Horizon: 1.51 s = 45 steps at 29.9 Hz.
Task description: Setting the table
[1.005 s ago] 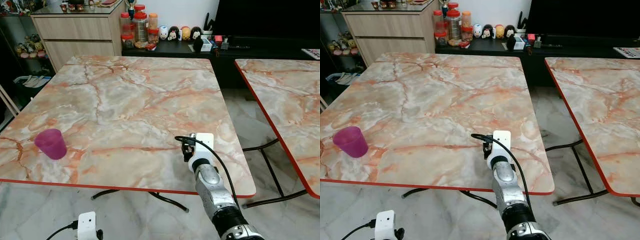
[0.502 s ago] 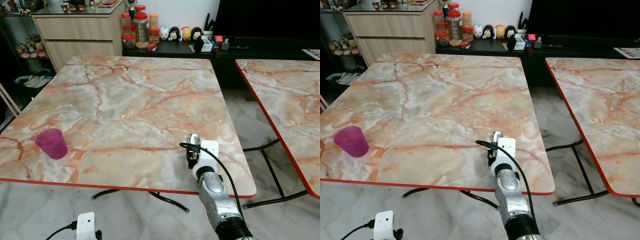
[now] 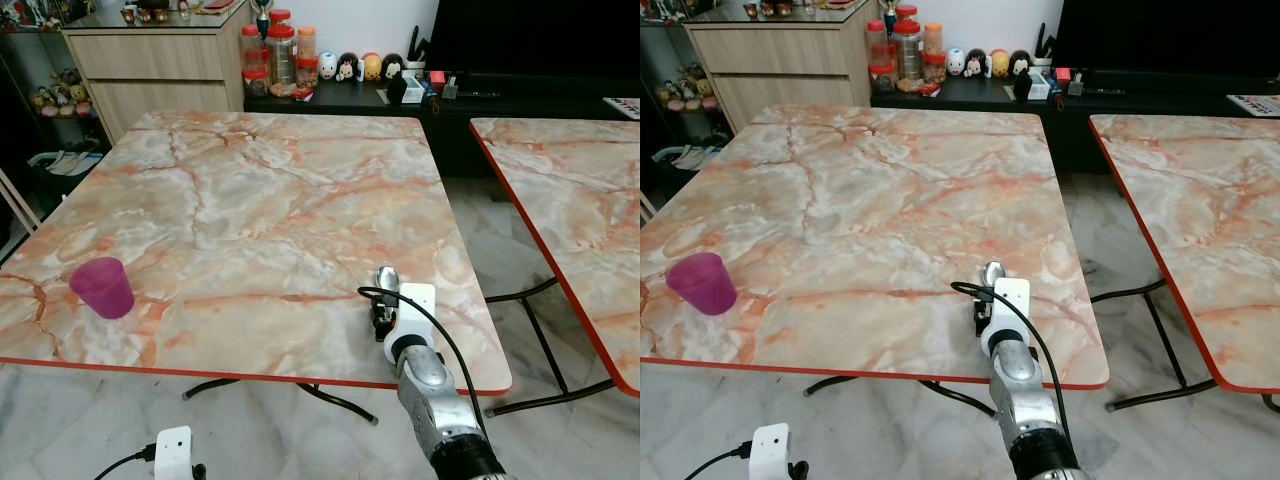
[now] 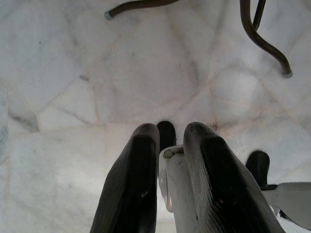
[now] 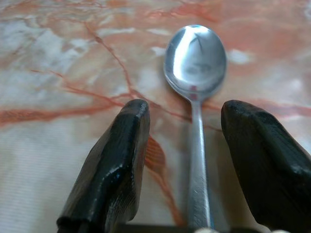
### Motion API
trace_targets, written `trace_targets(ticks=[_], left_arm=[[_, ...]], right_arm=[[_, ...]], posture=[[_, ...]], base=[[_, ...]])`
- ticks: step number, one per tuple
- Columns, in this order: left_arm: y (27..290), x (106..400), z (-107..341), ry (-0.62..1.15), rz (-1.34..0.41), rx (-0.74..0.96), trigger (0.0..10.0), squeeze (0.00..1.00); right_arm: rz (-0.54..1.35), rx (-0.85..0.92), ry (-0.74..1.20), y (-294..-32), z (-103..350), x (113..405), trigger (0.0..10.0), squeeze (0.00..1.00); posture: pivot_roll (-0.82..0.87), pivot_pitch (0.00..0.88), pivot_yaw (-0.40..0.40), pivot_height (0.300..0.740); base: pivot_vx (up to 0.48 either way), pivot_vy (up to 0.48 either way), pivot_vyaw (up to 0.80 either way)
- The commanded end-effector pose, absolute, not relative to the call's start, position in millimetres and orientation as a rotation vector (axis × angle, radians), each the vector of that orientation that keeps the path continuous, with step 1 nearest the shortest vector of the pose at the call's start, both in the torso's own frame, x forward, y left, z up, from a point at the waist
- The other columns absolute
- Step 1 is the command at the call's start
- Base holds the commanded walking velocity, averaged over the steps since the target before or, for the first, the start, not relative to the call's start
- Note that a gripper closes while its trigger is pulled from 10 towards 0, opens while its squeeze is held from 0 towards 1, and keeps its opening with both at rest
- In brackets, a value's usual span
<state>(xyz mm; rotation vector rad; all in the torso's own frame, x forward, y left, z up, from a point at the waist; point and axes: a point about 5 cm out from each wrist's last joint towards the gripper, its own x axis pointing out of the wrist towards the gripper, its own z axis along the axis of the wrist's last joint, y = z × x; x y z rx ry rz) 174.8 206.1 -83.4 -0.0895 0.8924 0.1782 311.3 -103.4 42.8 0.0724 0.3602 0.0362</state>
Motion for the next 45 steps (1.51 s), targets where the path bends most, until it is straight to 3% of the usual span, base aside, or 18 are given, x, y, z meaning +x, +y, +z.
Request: trace_targets(ticks=[1, 16, 45], left_arm=[[205, 174, -85, 0.911, 0.167, -0.091, 10.0, 0.0], [203, 173, -85, 0.914, 0.165, -0.125, 10.0, 0.0], [209, 171, -85, 0.922, 0.147, -0.103, 10.0, 0.0]], right_arm=[[0.049, 0.063, 0.368, -98, 45, 314, 10.0, 0.0], [0.003, 0.045, 0.348, -101, 59, 325, 10.0, 0.0], [-0.027, 0.03, 0.444, -102, 47, 313, 10.0, 0.0]], posture=[[-0.04, 0.0, -0.011, 0.74], [-0.04, 0.0, -0.018, 0.74], [-0.03, 0.0, 0.002, 0.74]], base=[[0.0, 0.0, 0.0], [0.0, 0.0, 0.0], [0.0, 0.0, 0.0]])
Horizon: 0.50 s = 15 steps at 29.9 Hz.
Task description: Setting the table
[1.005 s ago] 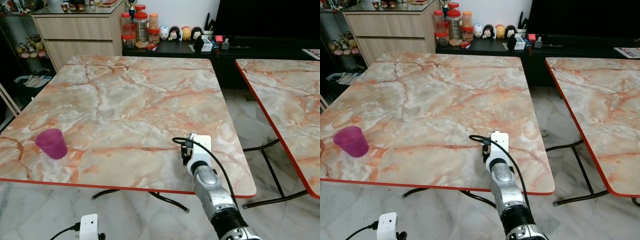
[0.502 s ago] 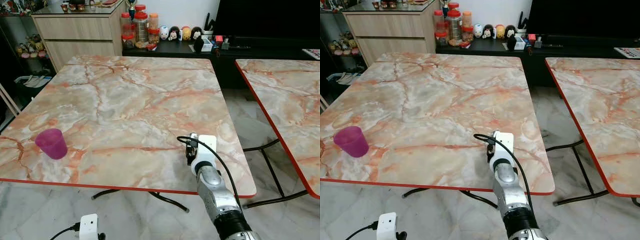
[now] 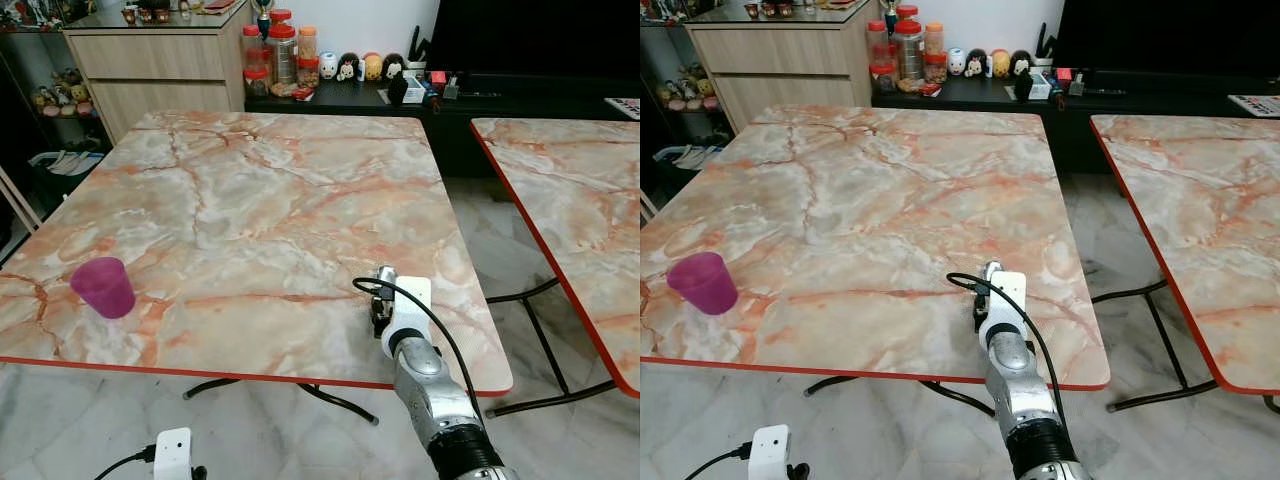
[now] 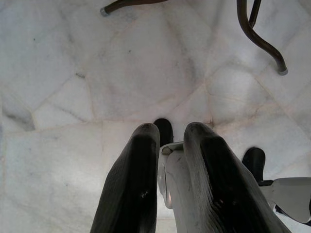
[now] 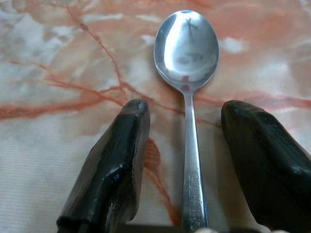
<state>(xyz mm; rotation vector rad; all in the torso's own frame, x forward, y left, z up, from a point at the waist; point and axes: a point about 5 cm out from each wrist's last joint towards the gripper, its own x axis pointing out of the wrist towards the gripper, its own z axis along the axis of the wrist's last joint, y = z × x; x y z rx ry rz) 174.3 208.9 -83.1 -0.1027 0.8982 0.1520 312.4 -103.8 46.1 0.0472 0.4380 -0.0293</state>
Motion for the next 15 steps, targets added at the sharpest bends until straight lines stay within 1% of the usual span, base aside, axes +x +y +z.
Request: trace_targets(ticks=[1, 9, 10, 11, 12, 15], left_arm=[[208.5, 172.3, -84.5, 0.921, 0.142, -0.105, 10.0, 0.0], [206.5, 176.0, -83.3, 0.915, 0.127, -0.116, 10.0, 0.0], [206.0, 175.8, -83.4, 0.916, 0.126, -0.119, 10.0, 0.0], [205.7, 175.7, -83.6, 0.917, 0.126, -0.12, 10.0, 0.0], [204.5, 175.3, -84.0, 0.919, 0.124, -0.124, 10.0, 0.0], [203.3, 174.2, -84.7, 0.923, 0.122, -0.129, 10.0, 0.0]], right_arm=[[-0.036, 0.031, 0.457, -102.5, 45.8, 313.2, 10.0, 0.0], [-0.077, 0.011, 0.503, -109.5, 40.7, 311.7, 10.0, 0.0], [-0.079, 0.007, 0.507, -109.8, 40.6, 311.7, 6.7, 0.0], [-0.08, 0.004, 0.509, -110.0, 40.5, 311.6, 6.7, 0.0], [-0.08, 0.0, 0.507, -110.4, 41.0, 311.8, 0.0, 0.0], [-0.08, 0.002, 0.501, -110.0, 41.9, 312.1, 0.0, 0.0]], posture=[[-0.03, 0.0, 0.004, 0.74], [-0.04, 0.0, 0.004, 0.74], [-0.04, 0.0, 0.004, 0.74], [-0.04, 0.0, 0.004, 0.74], [-0.04, 0.0, 0.001, 0.74], [-0.04, 0.0, 0.002, 0.74]], base=[[0.0, 0.0, 0.0], [0.0, 0.0, 0.0], [0.0, 0.0, 0.0], [0.0, 0.0, 0.0], [0.0, 0.0, 0.0], [0.0, 0.0, 0.0]])
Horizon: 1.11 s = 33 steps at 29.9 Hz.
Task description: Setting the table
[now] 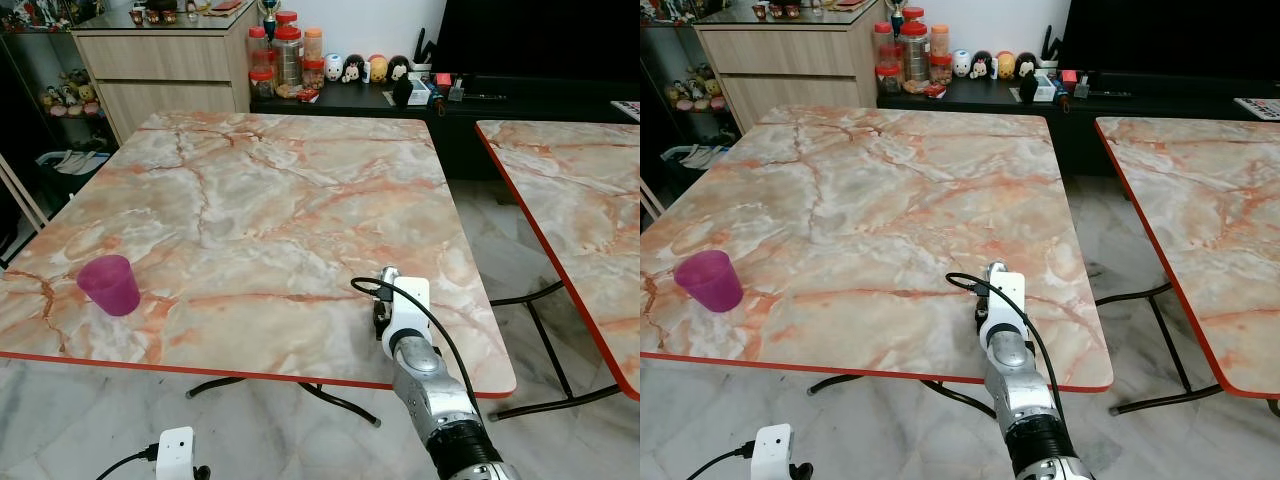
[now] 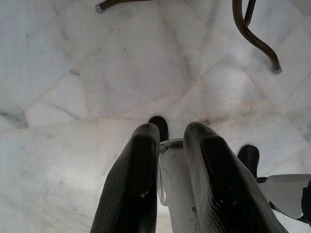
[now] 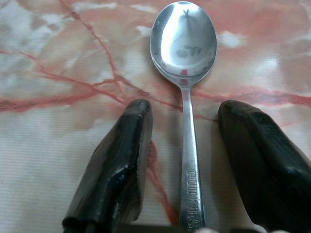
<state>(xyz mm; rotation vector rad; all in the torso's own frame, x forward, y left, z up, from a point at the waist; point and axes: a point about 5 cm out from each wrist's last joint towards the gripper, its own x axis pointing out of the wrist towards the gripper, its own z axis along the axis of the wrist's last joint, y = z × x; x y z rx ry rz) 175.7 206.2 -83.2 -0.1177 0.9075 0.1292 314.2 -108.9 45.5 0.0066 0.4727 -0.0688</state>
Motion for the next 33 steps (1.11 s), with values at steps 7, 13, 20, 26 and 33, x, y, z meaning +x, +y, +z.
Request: trace_targets(ticks=[7, 13, 20, 26, 33], left_arm=[[202.1, 173.2, -85.3, 0.927, 0.118, -0.132, 10.0, 0.0], [201.4, 172.8, -85.6, 0.931, 0.106, -0.141, 10.0, 0.0], [198.5, 172.3, -86.3, 0.937, 0.086, -0.145, 10.0, 0.0], [197.9, 172.5, -86.3, 0.937, 0.079, -0.148, 10.0, 0.0], [198.3, 173.2, -85.8, 0.933, 0.079, -0.144, 10.0, 0.0]], right_arm=[[-0.067, -0.018, 0.513, -108.9, 41.2, 311.6, 0.0, 0.0], [-0.059, -0.029, 0.517, -108.6, 40.2, 311.1, 0.0, 0.0], [-0.053, -0.025, 0.513, -106.7, 40.4, 310.9, 0.0, 0.0], [-0.048, -0.021, 0.515, -105.6, 39.0, 309.3, 0.0, 0.0], [-0.011, -0.037, 0.457, -101.7, 44.9, 311.7, 0.0, 0.0]], posture=[[-0.04, 0.0, -0.002, 0.74], [-0.04, 0.0, -0.002, 0.74], [-0.04, 0.0, 0.0, 0.74], [-0.04, 0.0, 0.002, 0.74], [-0.05, 0.0, 0.007, 0.74]], base=[[0.0, 0.0, 0.0], [0.0, 0.0, 0.0], [0.0, 0.0, 0.0], [0.0, 0.0, 0.0], [0.0, 0.0, 0.0]])
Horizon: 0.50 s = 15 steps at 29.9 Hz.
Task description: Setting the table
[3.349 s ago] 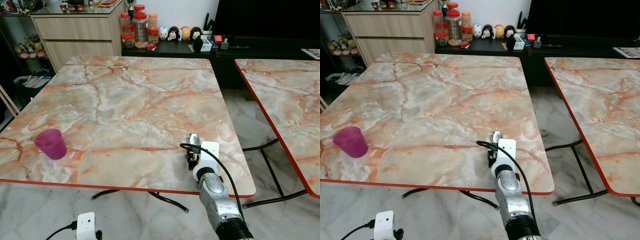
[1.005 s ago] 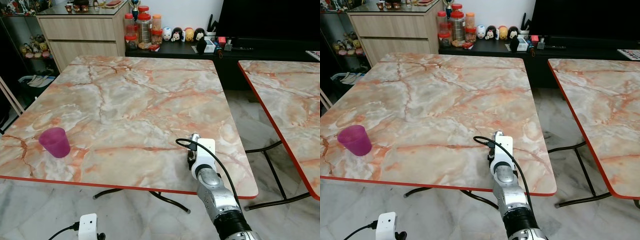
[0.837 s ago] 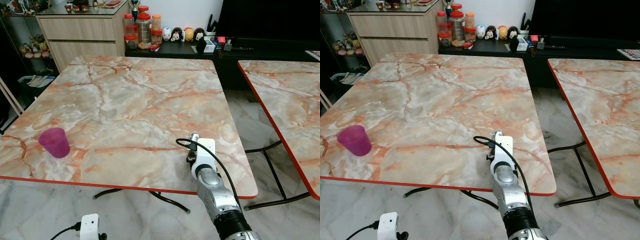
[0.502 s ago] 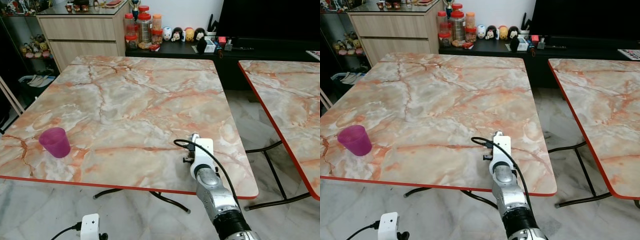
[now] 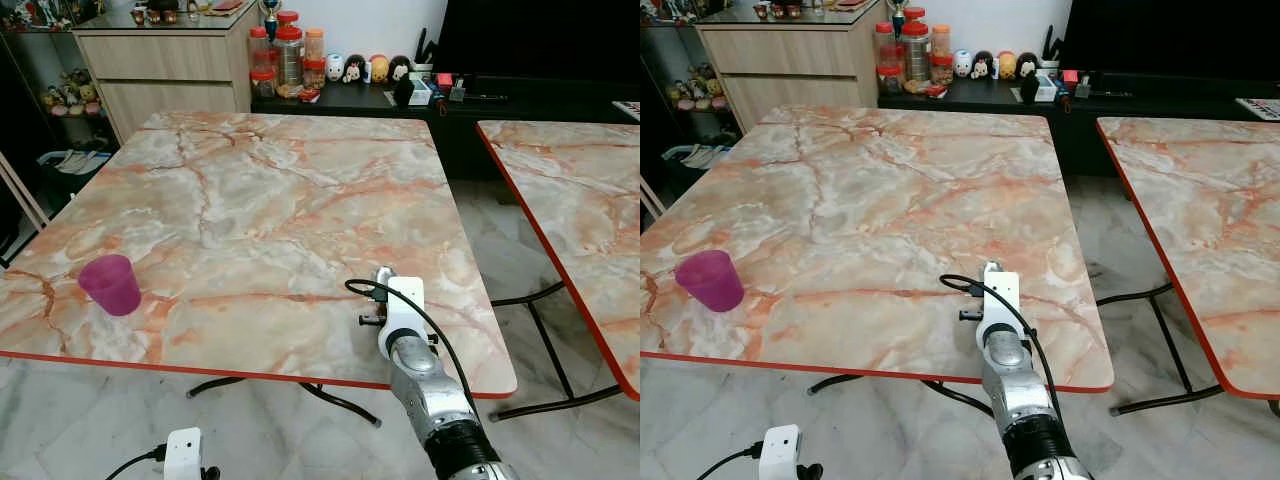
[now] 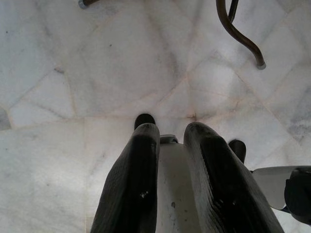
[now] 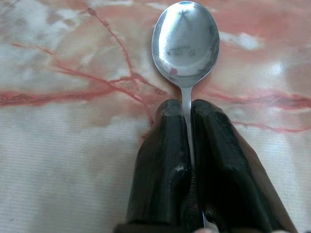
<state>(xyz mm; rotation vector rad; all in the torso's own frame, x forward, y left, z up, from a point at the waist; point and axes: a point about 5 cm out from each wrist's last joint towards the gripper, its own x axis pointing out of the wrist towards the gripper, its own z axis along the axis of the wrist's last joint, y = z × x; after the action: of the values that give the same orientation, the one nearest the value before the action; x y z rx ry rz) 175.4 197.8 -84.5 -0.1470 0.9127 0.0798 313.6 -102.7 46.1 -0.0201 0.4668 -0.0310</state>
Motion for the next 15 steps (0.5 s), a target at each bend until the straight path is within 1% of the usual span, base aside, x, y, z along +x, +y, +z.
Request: trace_targets(ticks=[1, 2, 3, 4, 5, 6, 7, 11, 14, 15], left_arm=[[199, 174, -86, 0.931, 0.082, -0.142, 10.0, 0.0], [199, 174, -85, 0.928, 0.084, -0.14, 10.0, 0.0], [199, 174, -85, 0.926, 0.085, -0.138, 10.0, 0.0], [199, 176, -84, 0.919, 0.089, -0.129, 10.0, 0.0], [199, 176, -84, 0.919, 0.089, -0.129, 10.0, 0.0], [200, 178, -83, 0.909, 0.102, -0.126, 10.0, 0.0], [200, 178, -83, 0.909, 0.102, -0.124, 10.0, 0.0], [200, 178, -83, 0.909, 0.103, -0.117, 10.0, 0.0], [200, 179, -83, 0.906, 0.106, -0.103, 10.0, 0.0], [200, 179, -83, 0.906, 0.106, -0.103, 10.0, 0.0]], right_arm=[[0.015, -0.057, 0.418, -99, 49, 313, 0.0, 0.0], [0.052, -0.073, 0.364, -95, 56, 315, 0.0, 0.0], [0.074, -0.082, 0.321, -92, 61, 317, 4.1, 0.0], [0.078, -0.078, 0.226, -90, 73, 318, 10.0, 0.0], [0.078, -0.078, 0.226, -90, 73, 318, 10.0, 0.0], [0.07, -0.08, 0.119, -90, 87, 320, 10.0, 0.0], [0.071, -0.09, 0.093, -91, 90, 320, 10.0, 0.0], [0.062, -0.089, 0.04, -94, 96, 320, 10.0, 0.0], [0.032, -0.089, 0.007, -104, 97, 319, 10.0, 0.0], [0.032, -0.089, 0.007, -104, 97, 319, 10.0, 0.0]], posture=[[-0.05, 0.0, 0.008, 0.74], [-0.05, 0.0, 0.009, 0.74], [-0.05, 0.0, 0.009, 0.74], [-0.05, 0.0, 0.008, 0.74], [-0.05, 0.0, 0.008, 0.74], [-0.05, 0.0, 0.008, 0.74], [-0.05, 0.0, 0.008, 0.74], [-0.05, 0.0, 0.007, 0.74], [-0.05, 0.0, 0.003, 0.74], [-0.05, 0.0, 0.003, 0.74]], base=[[0.0, 0.0, 0.0], [0.0, 0.0, 0.0], [0.0, 0.0, 0.0], [0.0, 0.0, 0.0], [0.0, 0.0, 0.0], [0.0, 0.0, 0.0], [0.0, 0.0, 0.0], [0.0, 0.0, 0.0], [0.0, 0.0, 0.0], [0.0, 0.0, 0.0]])
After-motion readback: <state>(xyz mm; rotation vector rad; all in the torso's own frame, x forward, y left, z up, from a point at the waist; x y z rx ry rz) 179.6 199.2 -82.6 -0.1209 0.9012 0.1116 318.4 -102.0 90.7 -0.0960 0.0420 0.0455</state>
